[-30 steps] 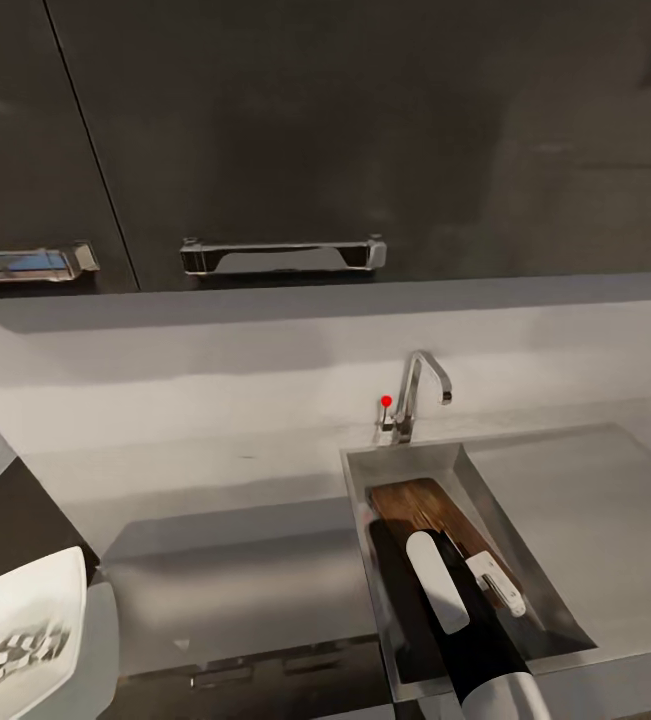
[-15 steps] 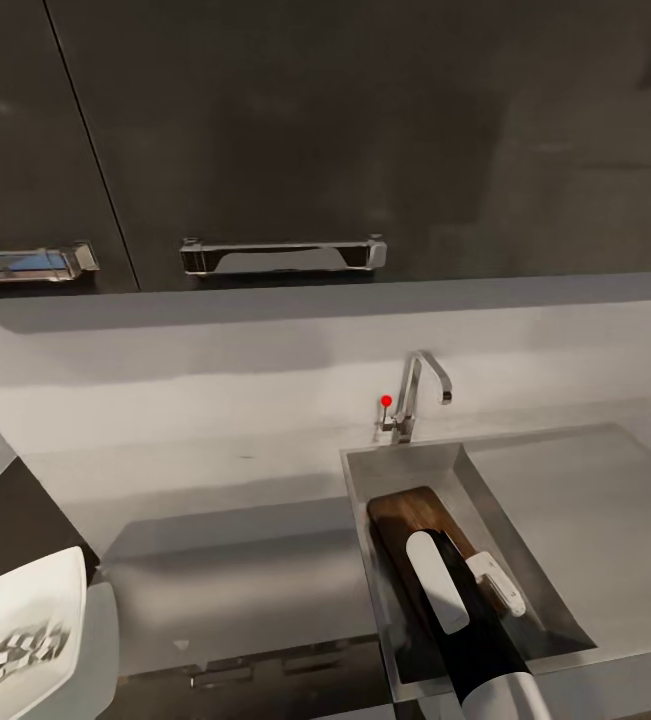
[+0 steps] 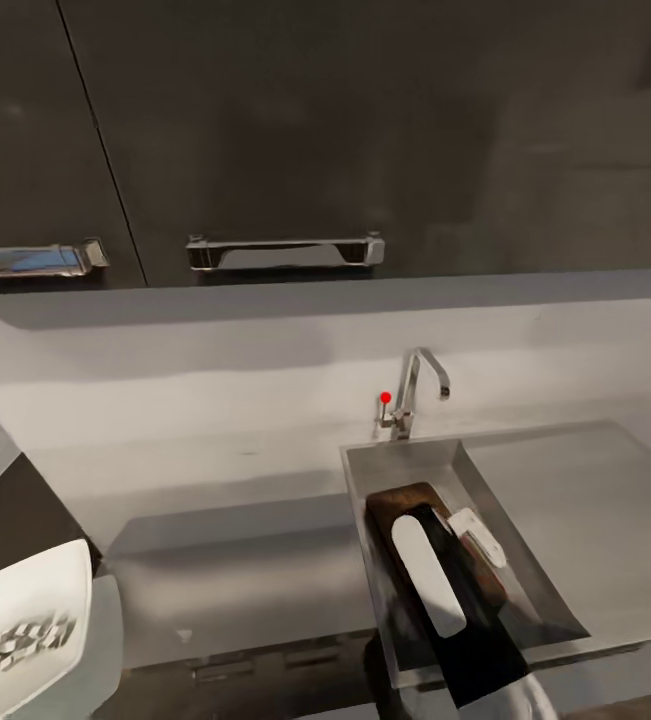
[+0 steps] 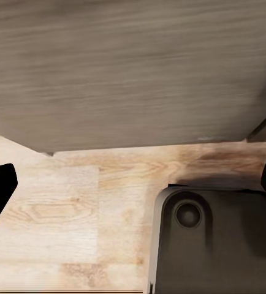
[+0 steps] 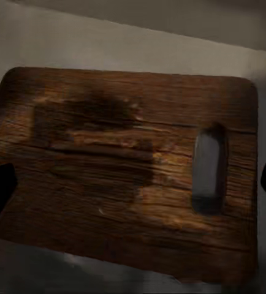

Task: In the kitchen, take the Vidalia onion out of the sink, dice it on the chopping board with the paring knife, put the diced onion into the bowl on the countertop, then place both the paring knife and the chopping board into the sink.

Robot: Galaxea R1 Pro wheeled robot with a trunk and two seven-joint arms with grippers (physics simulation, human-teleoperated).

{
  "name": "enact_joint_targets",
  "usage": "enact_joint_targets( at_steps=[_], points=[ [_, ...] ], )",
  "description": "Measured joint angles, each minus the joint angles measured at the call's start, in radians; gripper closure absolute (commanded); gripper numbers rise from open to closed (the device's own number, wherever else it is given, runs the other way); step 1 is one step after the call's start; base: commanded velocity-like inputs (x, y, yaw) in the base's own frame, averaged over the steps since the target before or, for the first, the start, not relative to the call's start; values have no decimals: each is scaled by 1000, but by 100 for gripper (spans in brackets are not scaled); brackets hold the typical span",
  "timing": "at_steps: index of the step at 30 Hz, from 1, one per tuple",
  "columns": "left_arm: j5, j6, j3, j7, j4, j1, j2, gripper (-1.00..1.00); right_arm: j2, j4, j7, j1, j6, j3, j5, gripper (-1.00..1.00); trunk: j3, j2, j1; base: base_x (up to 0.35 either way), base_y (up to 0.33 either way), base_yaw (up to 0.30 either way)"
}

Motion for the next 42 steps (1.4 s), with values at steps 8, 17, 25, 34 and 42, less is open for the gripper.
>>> enact_joint_targets(
  at_steps=[8,17,25,34,42],
  points=[
    [0,-1,0,0,0,0,0,-100,-30,-150,21,0,88,251,2,-100,0,0,0,-313,0,0],
    [0,-2,0,0,0,0,0,-100,-126,-159,179,1,92,320,1,-100,0,0,0,-328,0,0],
    [0,-2,0,0,0,0,0,-100,-130,-159,220,2,93,322,1,-100,0,0,0,-328,0,0],
    [0,-2,0,0,0,0,0,-100,-130,-159,229,2,89,350,1,-100,0,0,0,-328,0,0],
    [0,-1,0,0,1,0,0,-100,-162,-159,249,3,83,389,2,-100,0,0,0,-328,0,0]
  ],
)
